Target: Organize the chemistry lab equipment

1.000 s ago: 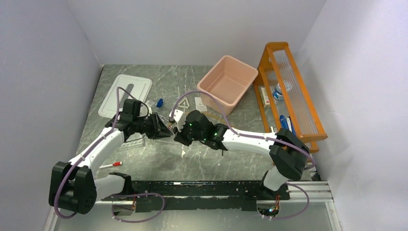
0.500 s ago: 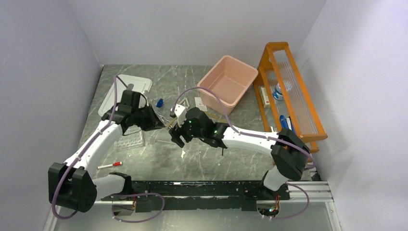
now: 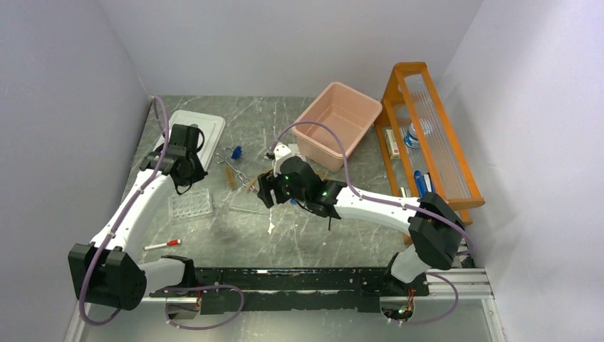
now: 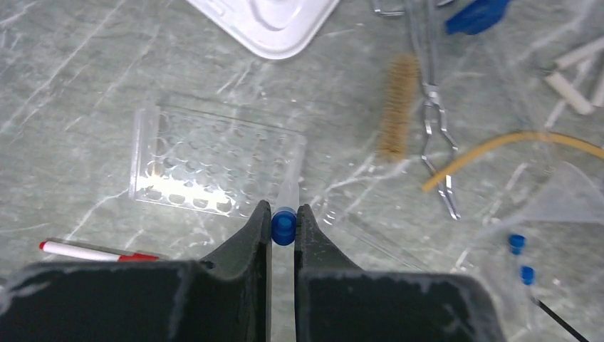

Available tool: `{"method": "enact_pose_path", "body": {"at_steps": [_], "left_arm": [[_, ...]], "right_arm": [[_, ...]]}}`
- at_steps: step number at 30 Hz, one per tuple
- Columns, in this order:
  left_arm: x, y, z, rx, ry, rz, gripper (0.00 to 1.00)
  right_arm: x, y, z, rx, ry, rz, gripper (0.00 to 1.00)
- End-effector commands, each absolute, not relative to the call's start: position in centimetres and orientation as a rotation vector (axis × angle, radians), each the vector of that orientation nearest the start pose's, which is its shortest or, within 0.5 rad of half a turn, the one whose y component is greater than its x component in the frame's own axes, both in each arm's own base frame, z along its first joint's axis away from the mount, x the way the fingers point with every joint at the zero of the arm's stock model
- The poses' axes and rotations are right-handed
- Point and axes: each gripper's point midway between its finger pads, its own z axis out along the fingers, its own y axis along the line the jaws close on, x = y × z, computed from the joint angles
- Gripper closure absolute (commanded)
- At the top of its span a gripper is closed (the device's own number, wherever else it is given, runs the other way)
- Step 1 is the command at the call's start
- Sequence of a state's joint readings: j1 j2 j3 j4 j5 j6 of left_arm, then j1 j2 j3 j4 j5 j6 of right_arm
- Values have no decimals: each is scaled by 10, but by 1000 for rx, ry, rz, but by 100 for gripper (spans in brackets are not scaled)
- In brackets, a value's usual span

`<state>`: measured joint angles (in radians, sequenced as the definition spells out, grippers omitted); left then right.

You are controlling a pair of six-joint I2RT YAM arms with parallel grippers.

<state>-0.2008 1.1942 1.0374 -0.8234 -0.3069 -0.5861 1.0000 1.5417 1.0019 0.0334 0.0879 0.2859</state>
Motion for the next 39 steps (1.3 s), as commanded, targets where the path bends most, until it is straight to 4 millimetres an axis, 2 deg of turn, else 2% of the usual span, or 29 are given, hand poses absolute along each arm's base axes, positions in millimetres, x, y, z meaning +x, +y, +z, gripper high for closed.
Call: {"method": "enact_pose_path", "body": {"at_steps": [1, 7, 12, 18, 22, 33, 39], "left_arm": [[293, -5, 136, -587, 2410, 162, 95], [304, -5, 118, -586, 2413, 162, 95], [311, -3, 115, -582, 2388, 169, 95], [302, 2, 103, -612, 2375, 192, 95], [299, -4, 94, -600, 2385, 150, 95], [327, -8, 103, -667, 2273, 88, 95], [342, -10, 93, -724, 2281, 89, 95]], "right_arm": [[252, 381, 138, -625, 2060, 699, 29], [259, 383, 134, -607, 2062, 683, 29], [263, 387, 133, -616, 2066, 673, 29], [269, 385, 130, -624, 2067, 634, 30], [274, 380, 127, -613, 2076, 607, 30], [279, 376, 128, -612, 2066, 622, 30], [285, 373, 129, -611, 2062, 615, 30]]}}
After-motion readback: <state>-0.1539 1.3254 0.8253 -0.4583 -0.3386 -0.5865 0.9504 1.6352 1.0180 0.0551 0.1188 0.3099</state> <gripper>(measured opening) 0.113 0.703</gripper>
